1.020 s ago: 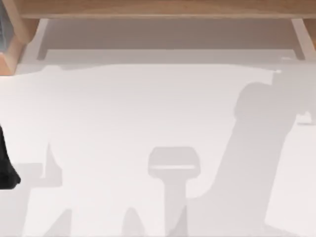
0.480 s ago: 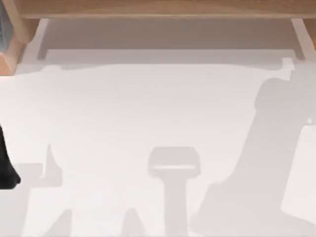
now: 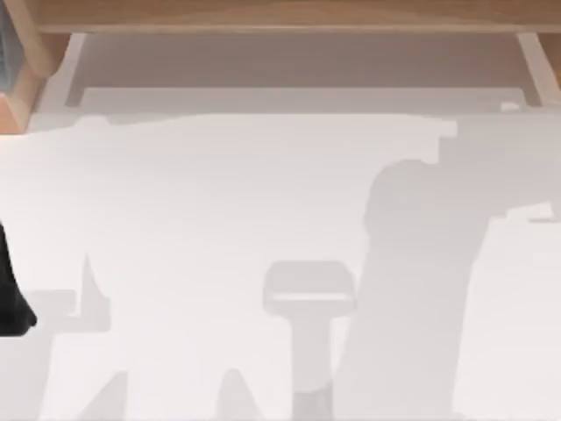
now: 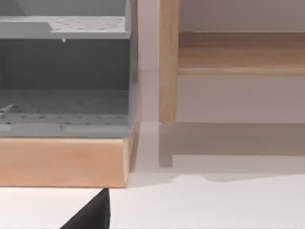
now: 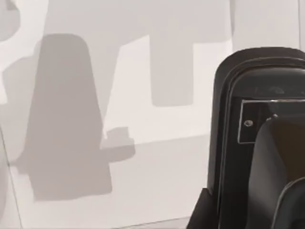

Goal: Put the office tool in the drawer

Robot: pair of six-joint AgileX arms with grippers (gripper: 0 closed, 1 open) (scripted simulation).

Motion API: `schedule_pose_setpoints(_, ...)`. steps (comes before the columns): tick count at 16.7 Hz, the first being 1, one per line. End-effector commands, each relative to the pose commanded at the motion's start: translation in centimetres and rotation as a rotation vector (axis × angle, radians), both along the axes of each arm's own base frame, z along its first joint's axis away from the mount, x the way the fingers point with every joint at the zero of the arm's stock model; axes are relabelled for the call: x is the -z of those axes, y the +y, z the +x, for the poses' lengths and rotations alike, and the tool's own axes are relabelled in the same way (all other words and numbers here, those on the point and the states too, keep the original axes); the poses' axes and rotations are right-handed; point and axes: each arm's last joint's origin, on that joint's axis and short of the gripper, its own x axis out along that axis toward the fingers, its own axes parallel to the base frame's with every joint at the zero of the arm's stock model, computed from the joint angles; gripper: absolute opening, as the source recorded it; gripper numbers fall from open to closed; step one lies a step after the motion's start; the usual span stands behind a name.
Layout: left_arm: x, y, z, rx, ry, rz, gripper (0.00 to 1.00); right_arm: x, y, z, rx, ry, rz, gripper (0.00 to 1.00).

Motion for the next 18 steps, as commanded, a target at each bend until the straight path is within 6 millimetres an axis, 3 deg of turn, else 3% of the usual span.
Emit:
schedule_pose_setpoints(4,0.0,0.0,0.0,0.000,0.000,0.000,1.00,-6.0,0.3,-2.0,0.087,-0.148,-0.061,0.00)
schedule_pose_setpoints(6,0.0,0.0,0.0,0.000,0.000,0.000,1.00,-7.2,0.6,-2.6,0.101,-0.175,-0.067,0.00)
schedule_pose_setpoints(8,0.0,0.0,0.0,0.000,0.000,0.000,1.00,-6.8,0.7,-2.6,0.100,-0.149,-0.055,0.00)
schedule_pose_setpoints(12,0.0,0.0,0.0,0.000,0.000,0.000,1.00,-2.2,0.6,-1.0,0.047,-0.027,-0.006,0.00)
schedule_pose_setpoints(18,0.0,0.0,0.0,0.000,0.000,0.000,1.00,8.4,0.1,1.6,-0.094,0.158,0.083,0.00)
